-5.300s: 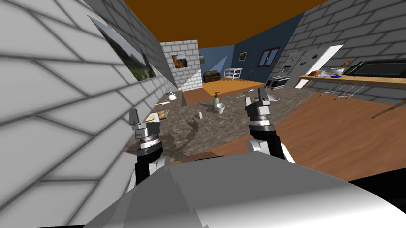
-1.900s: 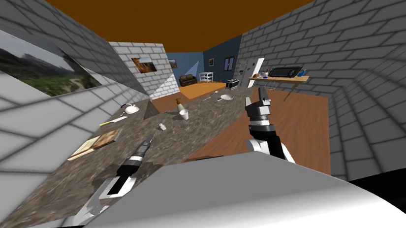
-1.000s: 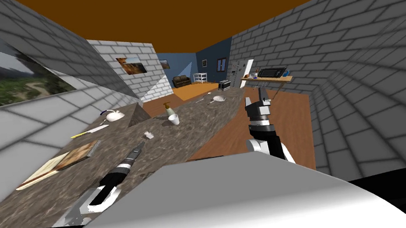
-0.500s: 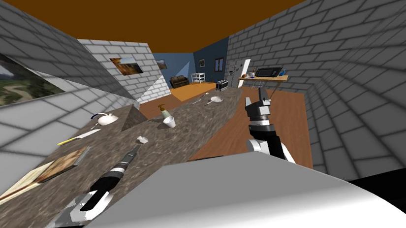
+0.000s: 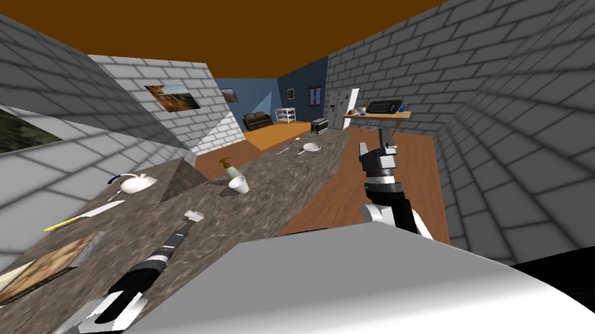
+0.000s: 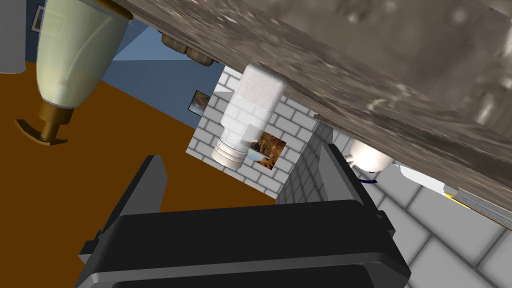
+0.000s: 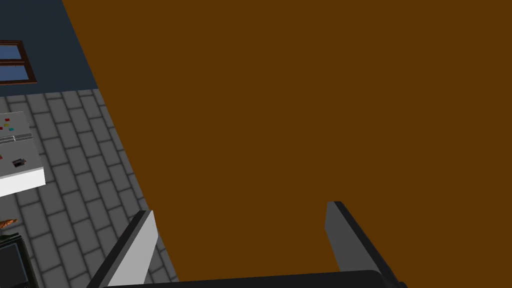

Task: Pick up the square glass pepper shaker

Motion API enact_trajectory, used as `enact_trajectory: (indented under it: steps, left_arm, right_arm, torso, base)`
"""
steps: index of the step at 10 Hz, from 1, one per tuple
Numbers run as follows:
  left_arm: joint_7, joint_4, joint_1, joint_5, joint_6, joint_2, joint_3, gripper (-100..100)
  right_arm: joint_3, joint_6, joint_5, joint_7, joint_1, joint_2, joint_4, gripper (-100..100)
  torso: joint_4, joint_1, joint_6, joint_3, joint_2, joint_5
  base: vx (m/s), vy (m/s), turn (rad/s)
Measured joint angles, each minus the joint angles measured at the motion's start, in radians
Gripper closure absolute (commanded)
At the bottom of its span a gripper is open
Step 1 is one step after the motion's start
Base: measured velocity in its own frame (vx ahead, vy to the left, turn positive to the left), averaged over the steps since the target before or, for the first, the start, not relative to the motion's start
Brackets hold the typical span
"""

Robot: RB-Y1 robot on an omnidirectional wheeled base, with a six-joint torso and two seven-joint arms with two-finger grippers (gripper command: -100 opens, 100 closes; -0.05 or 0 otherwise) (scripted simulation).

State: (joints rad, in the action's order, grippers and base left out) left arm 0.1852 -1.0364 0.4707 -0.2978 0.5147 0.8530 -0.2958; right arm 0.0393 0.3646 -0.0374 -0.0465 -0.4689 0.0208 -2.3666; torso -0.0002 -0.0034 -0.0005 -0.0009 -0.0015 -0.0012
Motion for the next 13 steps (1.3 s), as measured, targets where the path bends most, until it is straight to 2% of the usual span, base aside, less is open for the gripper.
enact_trajectory:
  steps: [2,3,5,6,8,9,10,11,13]
  left_arm:
    - [-0.003,0.072,-0.014,-0.002,-0.003,0.022,0.002,-100]
    - [0.000,0.089,0.007,0.000,-0.018,0.039,-0.007,-100]
    - [-0.001,0.136,0.004,0.000,-0.035,0.057,-0.009,-100]
    - [-0.009,0.196,-0.014,-0.002,-0.030,0.068,-0.008,-100]
    - [-0.005,0.202,0.024,0.004,-0.063,0.086,-0.020,-100]
    - [-0.006,0.217,0.012,0.002,-0.065,0.087,-0.016,-100]
    - [-0.012,0.264,-0.005,0.000,-0.058,0.094,-0.013,-100]
    - [-0.011,0.276,0.018,0.006,-0.070,0.107,-0.020,-100]
    - [-0.017,0.325,0.011,0.006,-0.082,0.117,-0.020,-100]
  right_arm:
    - [0.000,0.000,0.000,0.000,0.000,0.000,0.000,0]
    - [0.000,0.000,0.000,0.000,0.000,0.000,0.000,0]
    - [0.000,0.000,0.000,0.000,0.000,0.000,0.000,0]
    - [0.000,0.000,0.000,0.000,0.000,0.000,0.000,0]
    - [0.000,0.000,0.000,0.000,0.000,0.000,0.000,0]
    - [0.000,0.000,0.000,0.000,0.000,0.000,0.000,0]
    - [0.000,0.000,0.000,0.000,0.000,0.000,0.000,0]
    - [0.000,0.000,0.000,0.000,0.000,0.000,0.000,0]
    - [0.000,0.000,0.000,0.000,0.000,0.000,0.000,0]
  torso:
    - [0.000,0.000,0.000,0.000,-0.001,0.000]
    - [-0.001,-0.001,0.000,-0.001,-0.003,0.000]
    - [-0.001,-0.002,0.000,-0.001,-0.002,0.000]
    - [-0.001,-0.002,0.000,-0.001,-0.002,0.000]
    - [-0.001,0.000,-0.001,-0.001,-0.002,0.000]
    - [0.000,0.002,-0.001,0.000,0.001,0.000]
    - [0.000,0.002,0.000,0.001,0.002,0.000]
    - [0.000,0.001,0.000,0.000,-0.001,0.000]
    - [0.000,0.000,-0.001,-0.001,-0.001,0.000]
  base:
    - [0.093,-0.061,-0.143]
    - [0.100,-0.058,-0.056]
    - [0.092,-0.082,-0.115]
    - [0.120,-0.072,-0.140]
    - [0.063,-0.027,-0.004]
    - [0.035,-0.019,-0.072]
    - [0.101,-0.040,-0.139]
    - [0.099,-0.035,-0.070]
    - [0.055,-0.029,-0.033]
